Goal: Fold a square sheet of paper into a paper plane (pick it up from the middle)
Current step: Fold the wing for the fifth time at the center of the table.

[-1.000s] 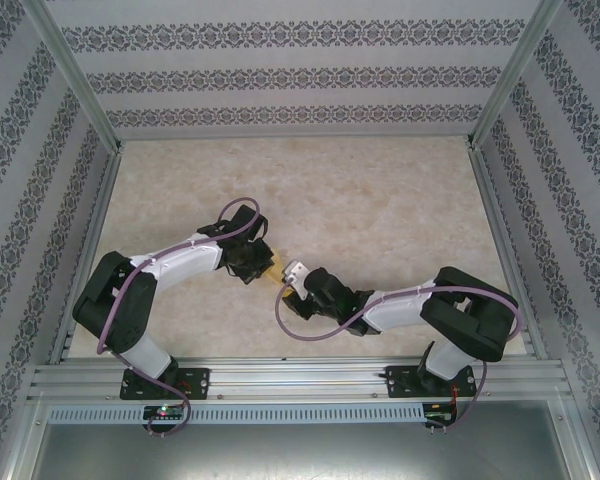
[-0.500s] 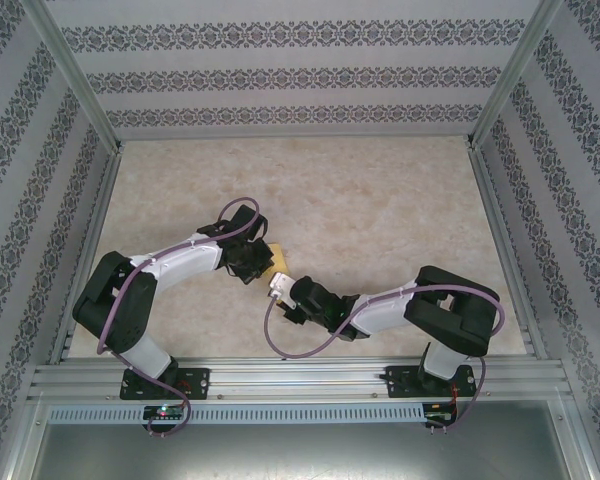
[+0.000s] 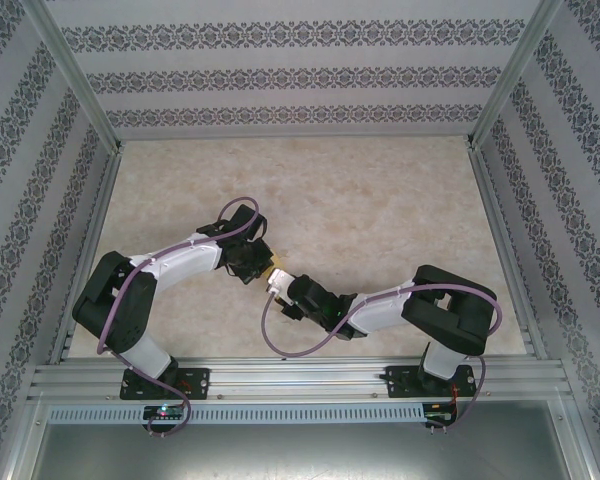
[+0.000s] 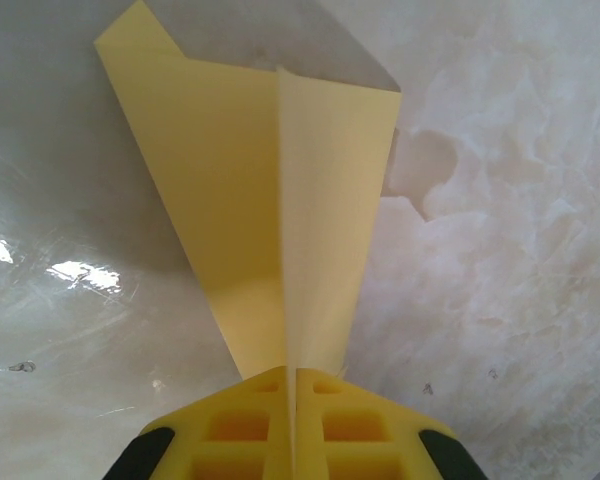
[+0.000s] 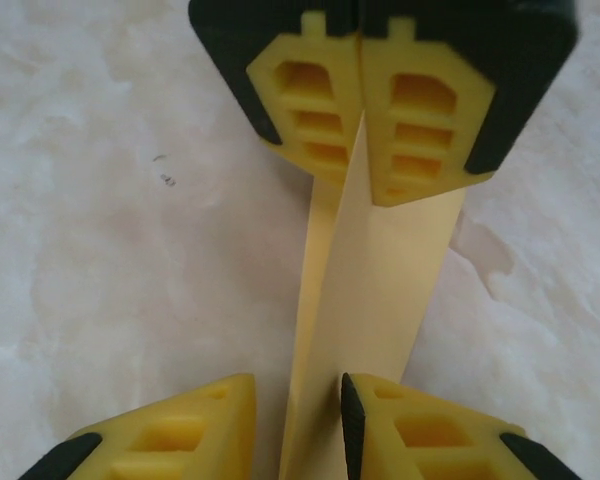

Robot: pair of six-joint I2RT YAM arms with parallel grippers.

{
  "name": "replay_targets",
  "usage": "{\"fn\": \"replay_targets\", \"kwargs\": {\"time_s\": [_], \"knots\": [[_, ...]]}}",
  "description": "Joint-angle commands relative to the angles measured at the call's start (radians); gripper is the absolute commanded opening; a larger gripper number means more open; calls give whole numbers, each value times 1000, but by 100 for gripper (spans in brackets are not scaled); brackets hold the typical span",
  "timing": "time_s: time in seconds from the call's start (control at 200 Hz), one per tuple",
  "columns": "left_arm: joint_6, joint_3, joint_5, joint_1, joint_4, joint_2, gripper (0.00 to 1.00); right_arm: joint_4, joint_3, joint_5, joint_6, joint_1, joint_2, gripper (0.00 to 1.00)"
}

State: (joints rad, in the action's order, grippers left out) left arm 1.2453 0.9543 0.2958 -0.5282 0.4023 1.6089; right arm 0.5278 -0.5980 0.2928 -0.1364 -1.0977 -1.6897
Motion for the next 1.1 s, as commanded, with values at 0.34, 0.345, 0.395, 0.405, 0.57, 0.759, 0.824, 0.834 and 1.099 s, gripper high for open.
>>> {"fn": "replay_targets", "kwargs": {"time_s": [0.34,0.345,0.395,0.405,0.57,0.759,0.824,0.834,1.099], "knots": [[-14,22,0,5,47,-21,7,13,-19,43,-1,-16,-19,16],[-14,23,0,4,48,-22,7,13,-19,44,0,-15,-19,16],[-15,21,-2,5,50,-24,7,9,-20,47,2,-15,-23,16],[-16,22,-2,5,51,-24,7,8,-21,48,2,-16,-25,15],[-18,23,-4,5,52,-24,7,7,-21,51,10,-15,-32,17],[-20,21,-3,6,55,-24,7,14,-14,45,18,-16,-20,9],[-22,22,-7,7,57,-24,8,14,-12,39,26,-15,-16,5],[-23,22,-7,7,58,-25,9,14,-12,37,28,-16,-16,4],[-63,11,-87,15,114,-119,40,12,0,-102,232,11,-2,0]]}}
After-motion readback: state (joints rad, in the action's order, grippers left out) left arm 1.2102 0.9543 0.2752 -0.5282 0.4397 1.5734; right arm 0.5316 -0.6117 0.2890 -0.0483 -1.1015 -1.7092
